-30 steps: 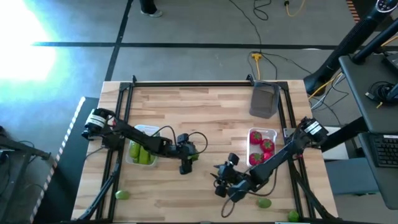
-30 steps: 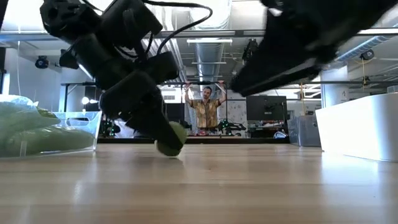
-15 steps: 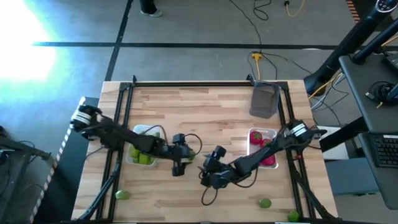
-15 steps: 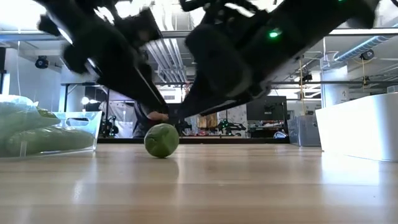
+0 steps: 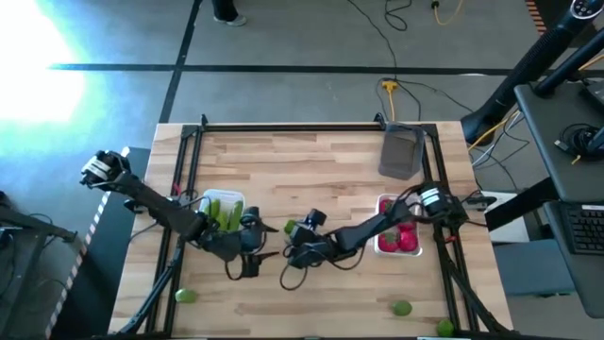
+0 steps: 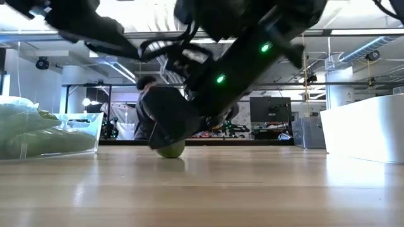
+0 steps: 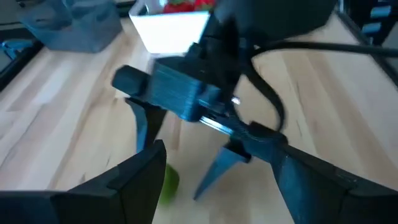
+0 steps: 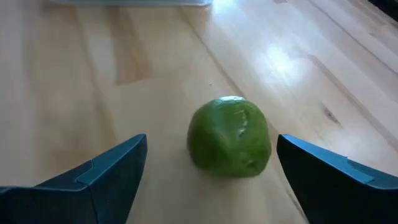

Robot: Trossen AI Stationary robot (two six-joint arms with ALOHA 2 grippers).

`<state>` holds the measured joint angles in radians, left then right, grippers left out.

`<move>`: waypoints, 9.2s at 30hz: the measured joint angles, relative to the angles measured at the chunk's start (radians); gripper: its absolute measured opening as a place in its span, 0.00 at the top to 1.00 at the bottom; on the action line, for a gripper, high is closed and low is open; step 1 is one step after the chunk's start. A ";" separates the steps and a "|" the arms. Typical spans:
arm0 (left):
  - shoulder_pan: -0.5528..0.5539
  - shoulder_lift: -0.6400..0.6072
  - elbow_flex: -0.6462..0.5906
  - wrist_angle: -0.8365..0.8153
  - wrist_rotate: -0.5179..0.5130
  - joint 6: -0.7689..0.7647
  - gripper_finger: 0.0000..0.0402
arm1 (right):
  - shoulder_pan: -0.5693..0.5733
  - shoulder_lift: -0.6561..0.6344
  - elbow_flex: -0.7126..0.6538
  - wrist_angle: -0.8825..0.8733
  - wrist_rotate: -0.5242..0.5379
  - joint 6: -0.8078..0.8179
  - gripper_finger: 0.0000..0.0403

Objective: Sort produce into baskets
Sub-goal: Put the lime into the black bin

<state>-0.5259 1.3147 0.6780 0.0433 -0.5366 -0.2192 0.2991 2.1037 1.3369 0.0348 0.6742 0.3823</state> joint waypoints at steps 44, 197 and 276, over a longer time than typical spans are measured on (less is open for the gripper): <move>-0.017 -0.025 -0.019 -0.076 -0.124 0.053 0.33 | -0.739 -0.751 -0.354 -0.939 0.012 0.517 0.56; -0.013 -0.024 0.047 0.032 -0.081 0.184 0.33 | -0.902 -0.450 -0.070 -1.227 -0.201 0.536 0.58; -0.013 -0.024 0.047 0.032 -0.080 0.184 0.33 | 0.606 -0.122 0.168 -1.451 -1.500 1.090 0.25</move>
<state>-0.5392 1.2907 0.7250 0.0753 -0.6170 -0.0357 0.9056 1.9812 1.5045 -1.4166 -0.8260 1.4726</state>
